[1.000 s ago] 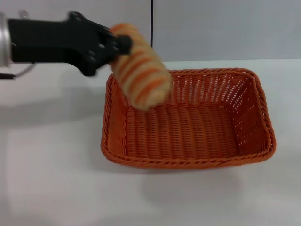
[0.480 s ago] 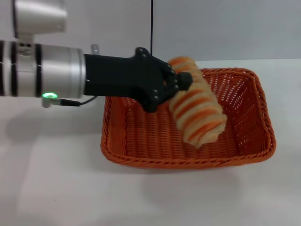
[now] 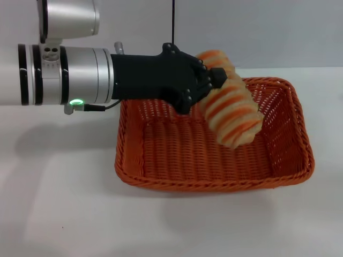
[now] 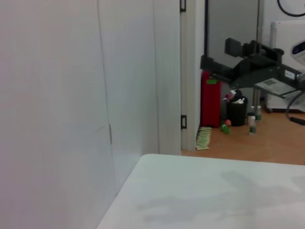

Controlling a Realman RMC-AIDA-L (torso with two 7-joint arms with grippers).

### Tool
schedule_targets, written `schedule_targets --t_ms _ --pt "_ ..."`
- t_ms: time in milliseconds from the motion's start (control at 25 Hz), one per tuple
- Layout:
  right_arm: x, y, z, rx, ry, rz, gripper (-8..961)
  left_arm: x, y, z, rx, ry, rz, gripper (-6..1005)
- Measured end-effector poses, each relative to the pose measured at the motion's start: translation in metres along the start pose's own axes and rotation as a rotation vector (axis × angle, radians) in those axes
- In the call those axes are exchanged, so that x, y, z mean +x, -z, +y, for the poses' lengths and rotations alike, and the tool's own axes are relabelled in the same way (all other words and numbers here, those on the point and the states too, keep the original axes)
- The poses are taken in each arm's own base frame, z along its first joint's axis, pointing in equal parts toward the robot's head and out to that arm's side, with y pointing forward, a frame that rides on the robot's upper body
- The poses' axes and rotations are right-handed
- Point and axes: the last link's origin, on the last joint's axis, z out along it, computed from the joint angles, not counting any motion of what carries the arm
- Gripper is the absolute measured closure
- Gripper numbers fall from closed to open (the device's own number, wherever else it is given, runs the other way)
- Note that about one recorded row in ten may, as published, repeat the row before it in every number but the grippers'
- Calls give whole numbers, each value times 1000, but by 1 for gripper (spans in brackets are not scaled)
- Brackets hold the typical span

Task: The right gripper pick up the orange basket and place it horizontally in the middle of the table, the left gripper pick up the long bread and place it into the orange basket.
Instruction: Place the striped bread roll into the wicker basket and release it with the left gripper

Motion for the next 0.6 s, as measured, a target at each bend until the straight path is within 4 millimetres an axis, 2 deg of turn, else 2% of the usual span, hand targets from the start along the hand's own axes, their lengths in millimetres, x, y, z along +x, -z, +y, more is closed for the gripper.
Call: schedule_targets --t_ms 320,520,600 --pt "-1 0 0 -5 2 1 332 -2 4 -7 46 3 1 887" --pt "-1 -1 0 -3 2 0 332 -2 10 -11 69 0 3 666" --pt "-1 -1 0 -2 2 -1 332 -2 17 -15 98 5 10 511"
